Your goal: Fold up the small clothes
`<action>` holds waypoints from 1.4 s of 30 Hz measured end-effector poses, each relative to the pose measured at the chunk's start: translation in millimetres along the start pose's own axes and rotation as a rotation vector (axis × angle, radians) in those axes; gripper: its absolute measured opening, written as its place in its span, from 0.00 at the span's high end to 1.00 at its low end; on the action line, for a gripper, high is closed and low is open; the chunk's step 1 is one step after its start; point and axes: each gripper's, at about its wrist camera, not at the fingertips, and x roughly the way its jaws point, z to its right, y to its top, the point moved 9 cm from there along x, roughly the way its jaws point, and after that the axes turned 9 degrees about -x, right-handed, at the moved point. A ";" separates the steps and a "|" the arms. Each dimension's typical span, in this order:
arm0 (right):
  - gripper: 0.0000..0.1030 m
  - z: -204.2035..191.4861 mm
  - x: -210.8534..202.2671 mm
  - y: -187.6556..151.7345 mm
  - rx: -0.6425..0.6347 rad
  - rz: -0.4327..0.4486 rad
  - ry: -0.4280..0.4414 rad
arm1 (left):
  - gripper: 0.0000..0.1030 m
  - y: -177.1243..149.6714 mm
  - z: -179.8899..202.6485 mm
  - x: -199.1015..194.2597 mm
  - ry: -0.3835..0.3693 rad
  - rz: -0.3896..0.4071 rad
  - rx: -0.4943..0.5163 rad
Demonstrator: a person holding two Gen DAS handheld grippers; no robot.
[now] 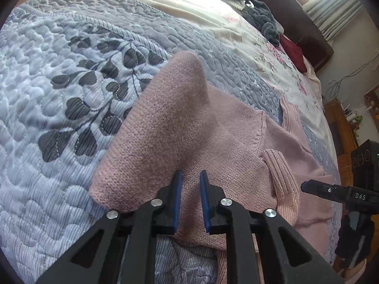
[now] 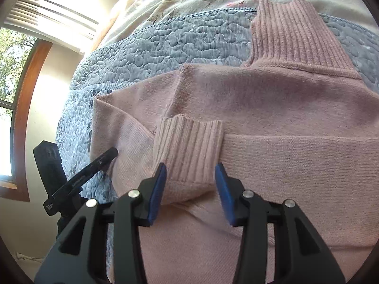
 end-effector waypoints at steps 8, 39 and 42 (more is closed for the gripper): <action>0.59 -32.2 38.9 6.9 -0.142 -0.091 -0.196 | 0.88 -3.9 2.0 0.1 0.033 0.014 0.049; 0.76 53.8 -13.2 -67.2 0.057 0.045 0.045 | 0.77 2.0 31.2 -50.7 0.054 0.127 0.111; 0.93 37.9 -14.5 -65.4 0.037 0.046 0.104 | 0.76 -0.1 37.4 -48.6 0.073 0.120 0.149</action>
